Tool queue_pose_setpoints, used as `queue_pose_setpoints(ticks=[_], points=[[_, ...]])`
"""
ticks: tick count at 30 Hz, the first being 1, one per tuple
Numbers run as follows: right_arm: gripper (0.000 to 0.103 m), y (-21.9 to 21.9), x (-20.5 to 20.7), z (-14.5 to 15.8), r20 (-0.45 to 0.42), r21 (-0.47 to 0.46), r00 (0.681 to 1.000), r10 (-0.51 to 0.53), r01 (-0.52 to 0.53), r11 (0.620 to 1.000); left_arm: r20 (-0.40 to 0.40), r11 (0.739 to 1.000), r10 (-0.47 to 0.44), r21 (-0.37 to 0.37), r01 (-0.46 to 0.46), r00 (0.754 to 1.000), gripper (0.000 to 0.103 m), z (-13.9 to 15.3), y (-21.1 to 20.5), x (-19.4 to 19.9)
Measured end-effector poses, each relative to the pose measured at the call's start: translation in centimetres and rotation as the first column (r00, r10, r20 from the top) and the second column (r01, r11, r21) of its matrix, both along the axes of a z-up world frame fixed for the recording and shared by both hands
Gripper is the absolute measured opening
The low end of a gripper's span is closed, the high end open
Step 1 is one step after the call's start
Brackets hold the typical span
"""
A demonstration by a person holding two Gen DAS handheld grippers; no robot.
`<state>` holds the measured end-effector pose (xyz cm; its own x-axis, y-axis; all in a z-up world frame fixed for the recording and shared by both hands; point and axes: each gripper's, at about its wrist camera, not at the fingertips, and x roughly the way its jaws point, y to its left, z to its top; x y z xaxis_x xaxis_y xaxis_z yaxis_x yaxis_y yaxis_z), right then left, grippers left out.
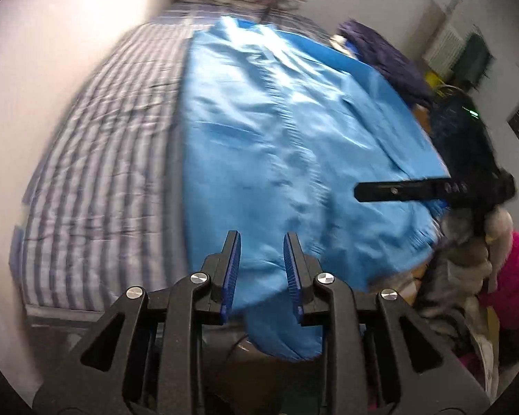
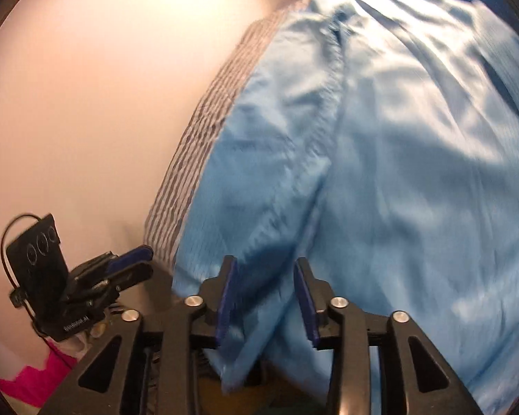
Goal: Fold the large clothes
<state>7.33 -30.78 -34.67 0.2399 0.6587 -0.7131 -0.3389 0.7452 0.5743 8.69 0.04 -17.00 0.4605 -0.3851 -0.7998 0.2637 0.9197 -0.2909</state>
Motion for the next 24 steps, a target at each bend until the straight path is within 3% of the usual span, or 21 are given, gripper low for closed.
queue_pose_setpoints(ticks=[3, 6, 8, 10, 12, 16, 18, 21, 24], points=[[0.032, 1.6, 0.2, 0.1, 0.056, -0.057, 0.997, 0.044, -0.041, 0.998, -0.010, 1.000, -0.020, 0.000, 0.020, 1.000, 0.025, -1.2, -0.7, 1.0], [0.030, 4.1, 1.3, -1.7, 0.061, -0.176, 0.995, 0.078, -0.067, 0.982, -0.043, 0.997, -0.059, 0.043, 0.061, 0.997, 0.025, -3.6, -2.6, 2.0], [0.029, 4.3, 1.6, -3.1, 0.038, -0.252, 0.996, 0.081, -0.069, 0.965, -0.078, 0.990, -0.079, 0.109, 0.088, 0.994, 0.025, -6.0, -4.0, 2.4], [0.029, 4.2, 1.6, -3.7, 0.054, -0.249, 0.995, 0.083, -0.067, 0.966, -0.078, 0.980, -0.100, 0.167, 0.112, 0.992, 0.025, -7.7, -5.0, 2.1], [0.029, 3.8, 1.7, -3.4, 0.051, -0.240, 0.996, 0.077, -0.063, 0.969, -0.048, 0.970, -0.114, 0.209, 0.121, 0.992, 0.025, -7.5, -5.7, 1.6], [0.032, 0.9, -0.9, -0.7, 0.113, -0.189, 0.992, 0.050, -0.028, 0.982, 0.007, 0.983, -0.065, 0.171, 0.063, 0.998, 0.025, -5.1, -5.3, 1.1], [0.037, -0.7, -2.5, 1.4, 0.206, -0.229, 0.978, 0.014, 0.034, 0.973, 0.060, 0.988, -0.061, 0.142, 0.052, 0.996, 0.025, -3.3, -5.3, 0.4], [0.051, -3.8, -4.6, 3.8, 0.314, -0.214, 0.948, -0.055, 0.127, 0.969, 0.149, 0.994, -0.075, 0.091, 0.062, 0.986, 0.025, -0.3, -5.8, -0.9], [0.053, -8.0, -5.9, 5.4, 0.342, -0.205, 0.927, -0.153, 0.233, 0.951, 0.199, 0.991, -0.111, 0.091, 0.094, 0.974, 0.025, 2.2, -7.2, -1.8]])
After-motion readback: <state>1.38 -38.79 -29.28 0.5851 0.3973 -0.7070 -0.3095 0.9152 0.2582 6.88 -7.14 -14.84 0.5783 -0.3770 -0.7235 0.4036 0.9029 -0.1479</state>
